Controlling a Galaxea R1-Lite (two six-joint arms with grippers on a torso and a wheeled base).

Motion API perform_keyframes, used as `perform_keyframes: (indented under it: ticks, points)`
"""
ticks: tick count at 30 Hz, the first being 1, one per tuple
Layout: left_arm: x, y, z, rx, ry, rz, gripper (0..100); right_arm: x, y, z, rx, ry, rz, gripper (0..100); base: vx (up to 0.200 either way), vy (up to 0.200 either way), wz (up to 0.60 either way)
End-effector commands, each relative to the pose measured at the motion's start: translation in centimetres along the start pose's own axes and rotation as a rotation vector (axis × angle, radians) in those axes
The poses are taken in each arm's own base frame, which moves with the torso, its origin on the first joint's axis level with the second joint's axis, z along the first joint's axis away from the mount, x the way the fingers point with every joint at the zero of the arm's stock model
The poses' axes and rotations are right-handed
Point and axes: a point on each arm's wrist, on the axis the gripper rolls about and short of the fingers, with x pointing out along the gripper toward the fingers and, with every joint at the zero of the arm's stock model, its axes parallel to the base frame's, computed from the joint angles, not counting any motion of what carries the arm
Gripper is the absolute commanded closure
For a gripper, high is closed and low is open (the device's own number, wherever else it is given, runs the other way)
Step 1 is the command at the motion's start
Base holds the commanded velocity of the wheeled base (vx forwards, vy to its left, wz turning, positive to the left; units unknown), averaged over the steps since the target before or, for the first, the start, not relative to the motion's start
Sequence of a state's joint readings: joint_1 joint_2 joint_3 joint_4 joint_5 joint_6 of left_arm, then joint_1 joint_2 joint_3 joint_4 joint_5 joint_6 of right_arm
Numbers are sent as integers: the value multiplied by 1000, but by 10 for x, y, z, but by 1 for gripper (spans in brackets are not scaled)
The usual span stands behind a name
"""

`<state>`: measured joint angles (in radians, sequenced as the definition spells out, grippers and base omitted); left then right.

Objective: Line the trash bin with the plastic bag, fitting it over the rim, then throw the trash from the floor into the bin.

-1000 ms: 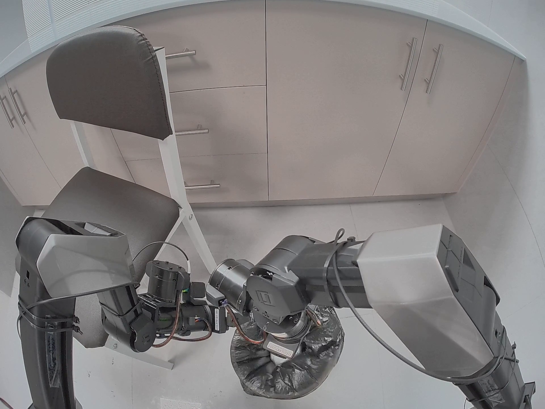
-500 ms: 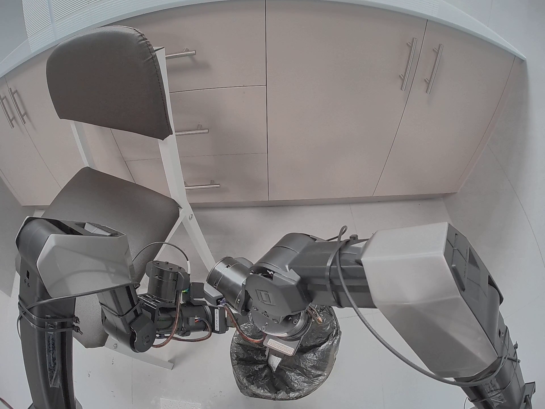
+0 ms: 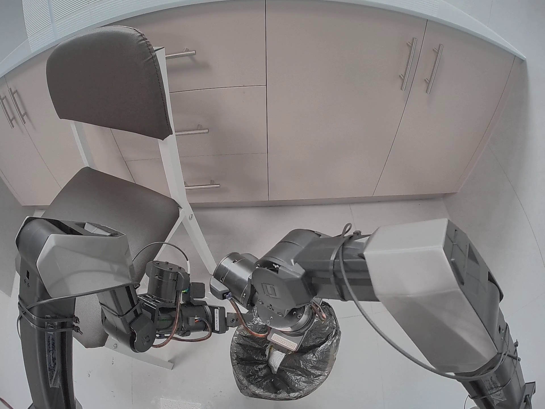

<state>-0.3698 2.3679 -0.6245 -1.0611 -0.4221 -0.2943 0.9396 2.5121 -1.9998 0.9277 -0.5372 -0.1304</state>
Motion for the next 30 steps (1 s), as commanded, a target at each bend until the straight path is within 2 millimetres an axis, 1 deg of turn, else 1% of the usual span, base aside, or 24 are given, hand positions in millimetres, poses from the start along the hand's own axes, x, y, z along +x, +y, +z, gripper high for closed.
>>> perform_keyframes:
  ticks: [1, 4, 5, 6, 7, 9, 10, 12, 13, 14, 15, 16, 17, 18, 19, 20, 22, 23, 24, 25, 26, 27, 29, 30]
  points:
    - [-2, -2, 2, -33, -7, 0, 0, -43, -35, -8, 21, -94, -27, 0, 0, 0, 0]
    - [-9, -7, 9, -84, -31, -12, 0, -86, -78, -28, 101, -162, -100, 0, 0, 0, 0]
    - [-13, -10, 11, -90, -36, -21, 0, -96, -89, -35, 133, -176, -122, 0, 0, 0, 0]
    - [-13, -10, 11, -90, -36, -21, 0, -96, -89, -35, 133, -176, -122, 0, 0, 0, 0]
    - [-28, -21, 18, -73, -58, -56, 0, -123, -121, -61, 237, -189, -164, 0, 0, 0, 0]
    - [-48, -34, 23, -55, -78, -101, 0, -144, -148, -91, 305, -165, -192, 0, 0, 0, 0]
    - [-54, -38, 24, -50, -87, -111, 0, -147, -154, -98, 319, -159, -200, 0, 0, 0, 0]
    - [-93, -62, 37, -24, -177, -151, 0, -165, -188, -141, 402, -99, -274, 0, 0, 0, 0]
    - [-98, -65, 39, -24, -191, -156, 0, -166, -192, -146, 410, -91, -286, 0, 0, 0, 0]
    - [-124, -79, 48, -20, -263, -186, 0, -172, -210, -169, 437, -52, -328, 0, 0, 0, 0]
    - [-148, -90, 56, 0, -332, -209, 0, -180, -222, -189, 454, -29, -354, 0, 0, 0, 0]
    - [-148, -90, 56, 0, -332, -209, 0, -180, -222, -189, 454, -29, -354, 0, 0, 0, 0]
    - [-174, -100, 62, 32, -397, -215, 0, -193, -230, -212, 486, -19, -373, 0, 0, 0, 0]
    - [-211, -107, 66, 85, -468, -183, 0, -211, -229, -238, 512, -8, -383, 0, 0, 0, 0]
    - [-235, -110, 65, 135, -503, -145, 0, -225, -224, -255, 513, -7, -385, 0, 0, 0, 0]
    - [-258, -115, 61, 183, -520, -104, 0, -239, -218, -272, 510, -5, -386, 0, 0, 0, 0]
    - [-295, -126, 47, 234, -541, -46, 0, -258, -209, -298, 517, -13, -393, 0, 0, 0, 0]
    - [-325, -137, 33, 249, -566, -4, 0, -270, -205, -314, 537, -31, -410, 0, 0, 0, 0]
    - [-325, -137, 33, 249, -566, -4, 0, -270, -205, -314, 537, -31, -410, 0, 0, 0, 0]
    - [-352, -149, 17, 252, -596, 28, 0, -279, -202, -330, 577, -49, -430, 0, 0, 0, 0]
    - [-381, -165, -6, 254, -629, 56, 0, -291, -198, -351, 650, -54, -461, 0, 0, 0, 0]
    - [-397, -175, -20, 259, -652, 72, 0, -298, -194, -364, 688, -59, -482, 0, 0, 0, 0]
    - [-415, -187, -41, 258, -668, 92, 0, -308, -186, -378, 721, -85, -500, 0, 0, 0, 0]
    - [-426, -196, -58, 257, -673, 98, 0, -317, -176, -392, 746, -113, -511, 0, 0, 0, 0]
